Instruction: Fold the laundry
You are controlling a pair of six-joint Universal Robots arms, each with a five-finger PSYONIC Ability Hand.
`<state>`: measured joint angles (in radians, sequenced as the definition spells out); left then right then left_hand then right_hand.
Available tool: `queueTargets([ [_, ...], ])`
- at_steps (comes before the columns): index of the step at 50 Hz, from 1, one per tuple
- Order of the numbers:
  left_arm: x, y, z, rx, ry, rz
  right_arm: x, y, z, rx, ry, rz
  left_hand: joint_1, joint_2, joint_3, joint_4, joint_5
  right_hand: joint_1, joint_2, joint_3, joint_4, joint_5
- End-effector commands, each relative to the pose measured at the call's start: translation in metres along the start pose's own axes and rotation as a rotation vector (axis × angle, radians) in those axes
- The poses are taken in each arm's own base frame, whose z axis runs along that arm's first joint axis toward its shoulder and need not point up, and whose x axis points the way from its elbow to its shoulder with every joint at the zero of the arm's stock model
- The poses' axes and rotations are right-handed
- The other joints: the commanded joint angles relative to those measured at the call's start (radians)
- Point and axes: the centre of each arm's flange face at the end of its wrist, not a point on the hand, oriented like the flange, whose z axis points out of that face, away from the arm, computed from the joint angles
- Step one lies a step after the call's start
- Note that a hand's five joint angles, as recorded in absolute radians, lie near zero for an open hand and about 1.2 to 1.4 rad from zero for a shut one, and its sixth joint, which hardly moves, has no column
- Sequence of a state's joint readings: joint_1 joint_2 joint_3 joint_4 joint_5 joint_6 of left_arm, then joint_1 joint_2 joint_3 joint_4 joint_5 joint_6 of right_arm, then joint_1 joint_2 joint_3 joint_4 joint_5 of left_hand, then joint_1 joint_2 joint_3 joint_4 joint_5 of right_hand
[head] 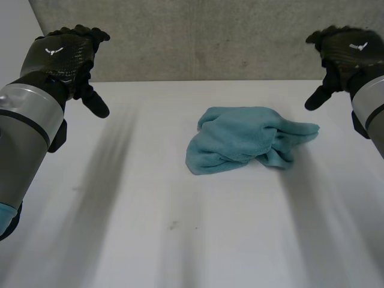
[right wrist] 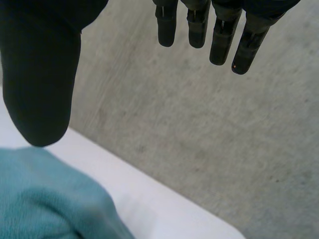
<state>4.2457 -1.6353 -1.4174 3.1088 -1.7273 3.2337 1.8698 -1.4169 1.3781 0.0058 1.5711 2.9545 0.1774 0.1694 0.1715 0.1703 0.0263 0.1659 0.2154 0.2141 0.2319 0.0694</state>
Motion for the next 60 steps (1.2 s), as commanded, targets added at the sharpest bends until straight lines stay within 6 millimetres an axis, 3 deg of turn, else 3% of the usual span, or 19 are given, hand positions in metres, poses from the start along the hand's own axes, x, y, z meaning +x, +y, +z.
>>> queueTargets([
  [1,0.000,0.002,0.002,0.007,-0.002,-0.001,0.005,0.054,0.041,-0.123,-0.064,-0.020,0.001,0.009,0.007,0.008,-0.023,0.009,-0.041,-0.040,-0.057,-0.069],
  [14,0.002,0.017,0.009,-0.028,0.001,0.006,-0.012,0.138,0.107,-0.213,-0.181,0.017,0.004,0.012,0.010,0.011,-0.020,0.009,-0.041,-0.040,-0.057,-0.069],
  [20,0.003,0.020,0.010,-0.039,0.003,0.008,-0.021,0.168,0.121,-0.242,-0.195,0.045,0.004,0.012,0.010,0.011,-0.020,0.009,-0.041,-0.040,-0.057,-0.069],
  [22,0.003,0.021,0.010,-0.040,0.003,0.008,-0.021,0.174,0.126,-0.242,-0.194,0.070,0.007,0.015,0.013,0.014,-0.017,0.585,0.535,0.537,0.519,0.507],
  [23,0.003,0.021,0.010,-0.040,0.003,0.008,-0.021,0.174,0.126,-0.242,-0.193,0.070,0.007,0.015,0.013,0.014,-0.017,0.588,0.539,0.540,0.522,0.510],
  [25,0.003,0.020,0.010,-0.039,0.003,0.008,-0.022,0.173,0.127,-0.240,-0.193,0.095,0.007,0.015,0.013,0.014,-0.017,1.228,1.179,1.180,1.162,1.150],
  [29,0.003,0.020,0.010,-0.037,0.002,0.007,-0.030,0.164,0.121,-0.243,-0.213,0.109,0.004,0.012,0.010,0.011,-0.020,1.230,1.181,1.182,1.164,1.152],
  [31,0.003,0.019,0.010,-0.036,0.001,0.009,-0.040,0.144,0.110,-0.235,-0.248,0.103,0.004,0.012,0.010,0.011,-0.020,1.230,1.181,1.182,1.164,1.152],
  [33,0.002,0.016,0.011,-0.022,-0.001,0.007,-0.068,0.102,0.073,-0.223,-0.371,0.097,0.004,0.012,0.010,0.011,-0.020,1.230,1.181,1.182,1.164,1.152],
  [34,0.002,0.016,0.011,-0.022,-0.001,0.007,-0.069,0.101,0.072,-0.223,-0.372,0.097,0.004,0.012,0.010,0.011,-0.020,1.230,1.181,1.182,1.164,1.152],
  [36,0.002,0.013,0.013,-0.004,-0.005,0.005,-0.094,0.076,0.030,-0.203,-0.521,0.089,0.001,0.009,0.007,0.008,-0.023,1.230,1.181,1.182,1.164,1.152],
  [39,-0.001,0.013,0.015,0.004,-0.015,0.006,-0.106,0.068,0.008,-0.192,-0.603,0.074,0.001,0.009,0.007,0.008,-0.023,1.230,1.181,1.182,1.164,1.152],
  [41,-0.008,0.014,0.020,0.014,-0.037,0.007,-0.132,0.058,-0.039,-0.168,-0.762,0.010,0.001,0.009,0.007,0.008,-0.023,1.230,1.181,1.182,1.164,1.152],
  [42,-0.008,0.014,0.020,0.014,-0.037,0.007,-0.132,0.058,-0.040,-0.168,-0.763,0.010,0.001,0.009,0.007,0.008,-0.023,1.230,1.181,1.182,1.164,1.152],
  [47,-0.009,0.019,0.026,0.012,-0.043,0.009,-0.162,0.067,-0.102,-0.141,-0.948,-0.191,0.004,0.012,0.010,0.011,-0.020,1.230,1.181,1.182,1.164,1.152],
  [50,-0.007,0.032,0.031,-0.023,-0.038,0.016,-0.163,0.070,-0.105,-0.133,-0.957,-0.240,0.010,0.018,0.016,0.017,-0.014,1.230,1.181,1.182,1.164,1.152],
  [52,-0.004,0.048,0.035,-0.067,-0.026,0.023,-0.158,0.070,-0.101,-0.117,-0.920,-0.326,0.016,0.024,0.021,0.023,-0.008,0.312,0.262,0.264,0.246,0.234],
  [53,-0.004,0.048,0.035,-0.067,-0.026,0.023,-0.154,0.067,-0.098,-0.112,-0.877,-0.355,0.016,0.024,0.021,0.023,-0.008,0.124,0.074,0.075,0.058,0.045],
  [60,0.024,0.095,0.048,-0.175,0.167,0.027,-0.128,0.036,-0.086,-0.068,-0.677,-0.361,0.060,0.067,0.065,0.067,0.036,0.009,-0.041,-0.040,-0.057,-0.069],
])
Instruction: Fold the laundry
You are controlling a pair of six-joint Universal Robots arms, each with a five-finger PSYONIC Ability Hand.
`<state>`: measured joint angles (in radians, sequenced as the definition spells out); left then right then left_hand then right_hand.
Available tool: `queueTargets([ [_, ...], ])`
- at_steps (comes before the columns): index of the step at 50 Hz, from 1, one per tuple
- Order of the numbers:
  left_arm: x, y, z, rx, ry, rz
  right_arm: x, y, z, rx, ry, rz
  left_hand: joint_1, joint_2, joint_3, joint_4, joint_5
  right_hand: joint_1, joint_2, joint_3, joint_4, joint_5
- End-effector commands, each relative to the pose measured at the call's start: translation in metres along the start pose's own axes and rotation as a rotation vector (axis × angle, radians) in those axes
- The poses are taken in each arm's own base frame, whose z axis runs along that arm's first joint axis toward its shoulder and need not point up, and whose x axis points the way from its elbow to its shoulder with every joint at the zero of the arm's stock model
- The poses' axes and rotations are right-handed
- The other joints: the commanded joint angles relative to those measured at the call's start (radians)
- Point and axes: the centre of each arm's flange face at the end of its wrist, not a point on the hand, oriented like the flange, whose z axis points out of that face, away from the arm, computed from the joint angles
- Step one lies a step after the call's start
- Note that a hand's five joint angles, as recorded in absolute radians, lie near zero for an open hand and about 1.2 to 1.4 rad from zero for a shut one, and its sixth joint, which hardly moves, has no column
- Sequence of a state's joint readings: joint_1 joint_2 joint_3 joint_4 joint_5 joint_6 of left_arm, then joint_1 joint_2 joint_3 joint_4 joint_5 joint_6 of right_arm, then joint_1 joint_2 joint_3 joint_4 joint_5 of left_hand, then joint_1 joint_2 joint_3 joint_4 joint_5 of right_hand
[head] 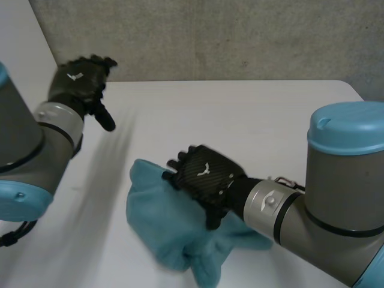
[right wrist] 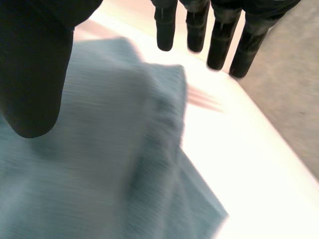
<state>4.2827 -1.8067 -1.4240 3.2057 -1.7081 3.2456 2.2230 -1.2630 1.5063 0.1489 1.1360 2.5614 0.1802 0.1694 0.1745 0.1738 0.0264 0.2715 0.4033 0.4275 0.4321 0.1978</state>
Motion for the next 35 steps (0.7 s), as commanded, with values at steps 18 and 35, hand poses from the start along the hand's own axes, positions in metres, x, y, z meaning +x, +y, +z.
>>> queueTargets([
  [18,0.045,0.078,-0.018,-0.405,0.375,0.201,0.094,0.053,-0.041,-0.182,0.413,0.513,0.183,0.193,0.188,0.189,0.162,-0.097,-0.229,-0.253,-0.258,-0.198],
  [35,0.037,0.088,-0.031,-0.496,0.322,0.290,0.067,0.086,-0.003,-0.270,0.234,0.713,0.822,0.833,0.828,0.829,0.801,-0.097,-0.229,-0.253,-0.258,-0.198],
])
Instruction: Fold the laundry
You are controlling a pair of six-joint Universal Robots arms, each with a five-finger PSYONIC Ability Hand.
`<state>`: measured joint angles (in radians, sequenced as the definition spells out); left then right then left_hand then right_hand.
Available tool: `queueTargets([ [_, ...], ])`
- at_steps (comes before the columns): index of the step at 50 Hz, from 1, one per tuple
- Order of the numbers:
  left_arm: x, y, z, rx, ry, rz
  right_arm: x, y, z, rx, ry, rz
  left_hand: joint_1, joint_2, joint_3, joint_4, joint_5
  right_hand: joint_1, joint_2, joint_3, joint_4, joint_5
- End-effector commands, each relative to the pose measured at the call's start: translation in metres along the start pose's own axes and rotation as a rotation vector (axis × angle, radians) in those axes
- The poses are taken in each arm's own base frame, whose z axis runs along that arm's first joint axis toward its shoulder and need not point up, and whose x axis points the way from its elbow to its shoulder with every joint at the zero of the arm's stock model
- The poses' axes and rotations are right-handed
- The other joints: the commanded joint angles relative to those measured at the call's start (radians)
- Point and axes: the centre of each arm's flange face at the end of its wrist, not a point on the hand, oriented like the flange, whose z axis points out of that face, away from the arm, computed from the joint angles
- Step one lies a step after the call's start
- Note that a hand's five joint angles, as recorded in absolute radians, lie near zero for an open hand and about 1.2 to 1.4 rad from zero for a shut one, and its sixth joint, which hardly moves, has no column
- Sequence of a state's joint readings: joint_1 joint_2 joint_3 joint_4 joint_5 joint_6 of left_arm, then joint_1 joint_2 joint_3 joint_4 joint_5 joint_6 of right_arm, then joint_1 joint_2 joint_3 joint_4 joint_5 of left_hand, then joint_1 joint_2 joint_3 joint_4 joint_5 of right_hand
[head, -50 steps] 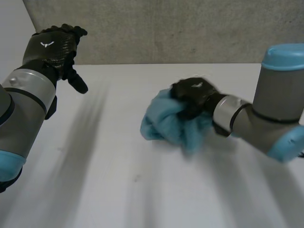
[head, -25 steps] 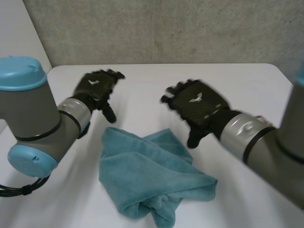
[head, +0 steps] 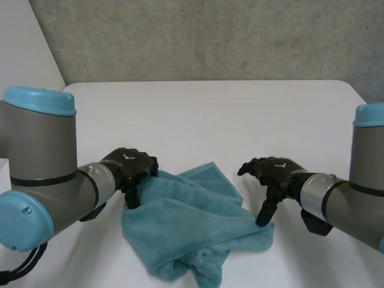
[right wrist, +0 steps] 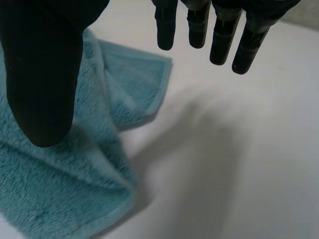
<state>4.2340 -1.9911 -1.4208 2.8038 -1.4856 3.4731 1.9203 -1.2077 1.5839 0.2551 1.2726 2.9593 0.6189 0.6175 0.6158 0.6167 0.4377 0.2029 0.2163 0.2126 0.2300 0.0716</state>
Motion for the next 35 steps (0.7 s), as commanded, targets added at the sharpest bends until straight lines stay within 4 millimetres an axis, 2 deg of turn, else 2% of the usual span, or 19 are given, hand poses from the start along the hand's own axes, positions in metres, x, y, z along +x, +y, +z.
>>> queueTargets([
  [1,-0.006,0.002,0.006,0.004,-0.071,0.024,-0.021,-0.002,0.018,-0.004,-0.126,0.108,0.384,0.386,0.387,0.387,0.391,-0.028,-0.042,-0.038,-0.055,-0.072],
  [6,-0.006,0.006,0.015,0.012,-0.089,0.041,-0.034,0.002,0.035,-0.045,-0.189,0.166,0.634,0.635,0.637,0.636,0.641,-0.028,-0.042,-0.038,-0.055,-0.072],
  [10,-0.011,-0.006,0.020,0.109,-0.124,0.069,-0.044,0.005,0.041,-0.091,-0.217,0.161,0.777,0.779,0.780,0.780,0.784,0.170,0.156,0.160,0.143,0.127],
  [12,-0.014,-0.015,0.021,0.167,-0.148,0.077,-0.051,-0.003,0.048,-0.092,-0.236,0.142,0.777,0.779,0.780,0.780,0.784,0.672,0.658,0.662,0.645,0.628],
  [13,-0.019,-0.028,0.022,0.236,-0.177,0.086,-0.051,-0.003,0.048,-0.092,-0.236,0.142,0.777,0.779,0.780,0.780,0.784,0.675,0.661,0.665,0.648,0.632],
  [14,-0.019,-0.028,0.022,0.236,-0.177,0.086,-0.049,-0.010,0.052,-0.079,-0.234,0.138,0.777,0.779,0.780,0.780,0.784,0.992,0.978,0.982,0.964,0.948],
  [15,-0.026,-0.045,0.019,0.321,-0.220,0.093,-0.047,-0.020,0.056,-0.051,-0.234,0.133,0.777,0.779,0.780,0.780,0.784,1.191,1.178,1.182,1.164,1.148],
  [18,-0.038,-0.081,0.011,0.481,-0.301,0.092,-0.045,-0.033,0.059,-0.011,-0.229,0.121,0.777,0.779,0.780,0.780,0.784,1.193,1.180,1.184,1.166,1.150],
  [19,-0.044,-0.097,0.006,0.555,-0.338,0.090,-0.043,-0.051,0.060,0.043,-0.221,0.104,0.777,0.779,0.780,0.780,0.784,1.193,1.180,1.184,1.166,1.150],
  [20,-0.044,-0.098,0.006,0.556,-0.338,0.090,-0.041,-0.075,0.057,0.119,-0.209,0.081,0.777,0.779,0.780,0.780,0.784,1.193,1.180,1.184,1.166,1.150],
  [21,-0.050,-0.114,0.001,0.632,-0.374,0.088,-0.041,-0.075,0.057,0.120,-0.209,0.080,0.777,0.779,0.780,0.780,0.784,1.193,1.180,1.184,1.166,1.150],
  [22,-0.050,-0.114,0.001,0.632,-0.375,0.088,-0.034,-0.104,0.052,0.219,-0.178,0.053,0.777,0.779,0.780,0.780,0.784,1.193,1.180,1.184,1.166,1.150],
  [23,-0.057,-0.132,-0.004,0.719,-0.416,0.083,-0.023,-0.137,0.043,0.341,-0.116,0.029,0.777,0.779,0.780,0.780,0.784,1.193,1.180,1.184,1.166,1.150],
  [24,-0.063,-0.149,-0.011,0.810,-0.460,0.078,-0.023,-0.138,0.043,0.342,-0.115,0.028,0.777,0.779,0.780,0.780,0.784,1.193,1.180,1.184,1.166,1.150],
  [26,-0.070,-0.165,-0.021,0.903,-0.512,0.064,0.009,-0.195,0.019,0.596,0.097,-0.001,0.777,0.779,0.780,0.780,0.784,1.193,1.180,1.184,1.166,1.150],
  [29,-0.081,-0.188,-0.046,1.072,-0.631,0.017,0.020,-0.216,0.007,0.715,0.190,-0.005,0.777,0.779,0.780,0.780,0.784,1.193,1.180,1.184,1.166,1.150],
  [31,-0.087,-0.192,-0.054,1.122,-0.678,-0.011,0.023,-0.245,-0.025,0.911,0.262,-0.028,0.777,0.779,0.780,0.780,0.784,1.193,1.180,1.184,1.166,1.150],
  [33,-0.089,-0.190,-0.057,1.146,-0.706,-0.033,0.019,-0.245,-0.034,0.940,0.249,-0.054,0.777,0.779,0.780,0.780,0.784,1.193,1.180,1.184,1.166,1.150],
  [35,-0.080,-0.172,-0.044,1.092,-0.679,-0.034,0.016,-0.237,-0.035,0.931,0.223,-0.084,0.777,0.779,0.780,0.780,0.784,1.193,1.180,1.184,1.166,1.150],
])
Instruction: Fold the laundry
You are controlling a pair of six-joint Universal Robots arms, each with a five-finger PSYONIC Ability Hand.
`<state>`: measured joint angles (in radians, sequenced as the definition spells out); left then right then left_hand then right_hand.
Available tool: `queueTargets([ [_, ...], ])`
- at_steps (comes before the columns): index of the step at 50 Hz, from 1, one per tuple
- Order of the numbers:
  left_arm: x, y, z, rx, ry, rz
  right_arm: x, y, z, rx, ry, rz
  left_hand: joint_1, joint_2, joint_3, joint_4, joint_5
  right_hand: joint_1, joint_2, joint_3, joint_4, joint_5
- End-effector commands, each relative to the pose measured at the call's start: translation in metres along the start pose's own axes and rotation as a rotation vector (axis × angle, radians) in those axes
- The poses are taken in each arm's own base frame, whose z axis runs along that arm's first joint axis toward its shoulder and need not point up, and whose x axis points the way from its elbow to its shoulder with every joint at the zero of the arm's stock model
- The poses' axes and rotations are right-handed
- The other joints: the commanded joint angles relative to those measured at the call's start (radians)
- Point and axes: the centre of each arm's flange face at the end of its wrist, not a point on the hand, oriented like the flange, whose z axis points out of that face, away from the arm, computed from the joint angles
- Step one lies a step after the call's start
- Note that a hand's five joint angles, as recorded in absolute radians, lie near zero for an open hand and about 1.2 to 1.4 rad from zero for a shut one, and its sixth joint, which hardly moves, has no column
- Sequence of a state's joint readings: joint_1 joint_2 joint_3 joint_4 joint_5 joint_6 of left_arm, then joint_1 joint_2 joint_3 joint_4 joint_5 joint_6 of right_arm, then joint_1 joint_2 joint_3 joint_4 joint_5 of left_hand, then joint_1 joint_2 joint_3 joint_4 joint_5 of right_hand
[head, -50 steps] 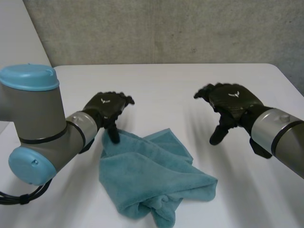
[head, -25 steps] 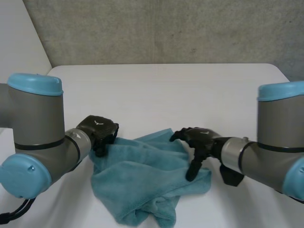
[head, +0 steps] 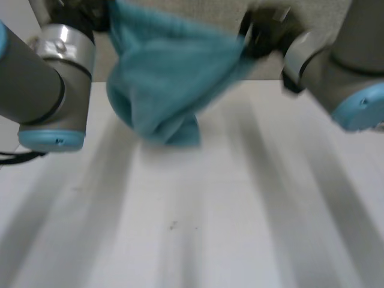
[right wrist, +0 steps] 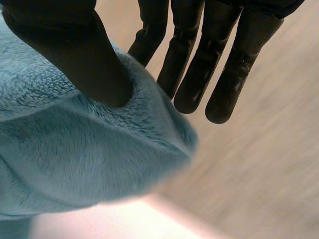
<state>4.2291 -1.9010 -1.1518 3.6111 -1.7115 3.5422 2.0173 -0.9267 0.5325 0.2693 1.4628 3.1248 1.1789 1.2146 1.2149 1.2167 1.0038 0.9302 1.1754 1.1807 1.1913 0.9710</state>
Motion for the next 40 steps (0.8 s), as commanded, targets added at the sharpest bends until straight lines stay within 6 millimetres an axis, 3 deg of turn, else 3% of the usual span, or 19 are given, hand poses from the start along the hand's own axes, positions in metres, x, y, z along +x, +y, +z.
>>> queueTargets([
  [1,-0.006,0.000,-0.009,0.057,-0.102,-0.031,0.001,-0.033,-0.022,0.192,-0.008,-0.087,0.217,0.182,0.181,0.180,0.218,0.466,0.221,0.216,0.205,0.251],
  [2,0.001,0.012,-0.020,0.004,-0.071,-0.025,0.001,-0.033,-0.022,0.192,-0.009,-0.088,0.217,0.182,0.181,0.180,0.218,0.466,0.221,0.216,0.205,0.251],
  [4,0.009,0.024,-0.034,-0.060,-0.035,-0.019,-0.012,0.004,-0.034,0.092,-0.094,-0.120,0.217,0.182,0.181,0.180,0.218,0.466,0.221,0.216,0.205,0.251],
  [5,0.016,0.037,-0.050,-0.130,0.004,-0.011,-0.012,0.004,-0.034,0.091,-0.094,-0.120,0.217,0.182,0.181,0.180,0.218,0.466,0.221,0.216,0.205,0.251],
  [6,0.016,0.037,-0.050,-0.131,0.004,-0.011,-0.017,0.028,-0.040,0.016,-0.115,-0.140,0.217,0.182,0.181,0.180,0.218,0.466,0.221,0.216,0.205,0.251],
  [7,0.024,0.052,-0.067,-0.208,0.045,-0.004,-0.021,0.052,-0.046,-0.062,-0.129,-0.170,0.217,0.182,0.181,0.180,0.218,0.466,0.221,0.216,0.205,0.251],
  [8,0.029,0.066,-0.084,-0.287,0.083,0.004,-0.021,0.053,-0.046,-0.063,-0.130,-0.170,0.217,0.182,0.181,0.180,0.218,0.466,0.221,0.216,0.205,0.251],
  [9,0.029,0.066,-0.084,-0.288,0.083,0.005,-0.025,0.080,-0.053,-0.148,-0.147,-0.201,0.217,0.182,0.181,0.180,0.218,0.466,0.221,0.216,0.205,0.251],
  [10,0.034,0.081,-0.101,-0.368,0.119,0.007,-0.025,0.080,-0.053,-0.149,-0.147,-0.201,0.217,0.182,0.181,0.180,0.218,0.466,0.221,0.216,0.205,0.251],
  [11,0.040,0.094,-0.119,-0.443,0.155,0.004,-0.028,0.107,-0.059,-0.235,-0.166,-0.233,0.217,0.182,0.181,0.180,0.218,0.466,0.221,0.216,0.205,0.251],
  [12,0.040,0.094,-0.119,-0.443,0.155,0.004,-0.029,0.132,-0.065,-0.323,-0.176,-0.254,0.217,0.182,0.181,0.180,0.218,0.466,0.221,0.216,0.205,0.251],
  [13,0.045,0.100,-0.135,-0.505,0.186,-0.005,-0.029,0.132,-0.065,-0.324,-0.176,-0.254,0.217,0.182,0.181,0.180,0.218,0.466,0.221,0.216,0.205,0.251],
  [15,0.048,0.104,-0.148,-0.560,0.211,-0.011,-0.024,0.173,-0.076,-0.487,-0.171,-0.287,0.217,0.182,0.181,0.180,0.218,0.466,0.221,0.216,0.205,0.251],
  [17,0.050,0.106,-0.160,-0.611,0.235,-0.018,-0.021,0.183,-0.080,-0.543,-0.156,-0.300,0.217,0.182,0.181,0.180,0.218,0.466,0.221,0.216,0.205,0.251],
  [24,0.045,0.090,-0.188,-0.761,0.298,-0.034,-0.017,0.182,-0.088,-0.613,-0.134,-0.319,0.217,0.182,0.181,0.180,0.218,0.466,0.221,0.216,0.205,0.251],
  [26,0.044,0.085,-0.190,-0.765,0.310,-0.034,-0.018,0.163,-0.093,-0.584,-0.138,-0.323,0.217,0.182,0.181,0.180,0.218,0.466,0.221,0.216,0.205,0.251],
  [36,0.036,0.065,-0.194,-0.756,0.320,-0.032,-0.029,0.128,-0.114,-0.511,-0.233,-0.323,-0.038,-0.073,-0.074,-0.075,-0.037,0.466,0.221,0.216,0.205,0.251],
  [39,0.033,0.054,-0.197,-0.747,0.334,-0.034,-0.035,0.122,-0.126,-0.502,-0.302,-0.349,-0.273,-0.308,-0.309,-0.310,-0.272,0.392,0.146,0.141,0.130,0.176],
  [40,0.033,0.048,-0.197,-0.735,0.341,-0.035,-0.035,0.122,-0.126,-0.502,-0.302,-0.349,-0.528,-0.564,-0.564,-0.566,-0.528,0.391,0.146,0.140,0.130,0.175],
])
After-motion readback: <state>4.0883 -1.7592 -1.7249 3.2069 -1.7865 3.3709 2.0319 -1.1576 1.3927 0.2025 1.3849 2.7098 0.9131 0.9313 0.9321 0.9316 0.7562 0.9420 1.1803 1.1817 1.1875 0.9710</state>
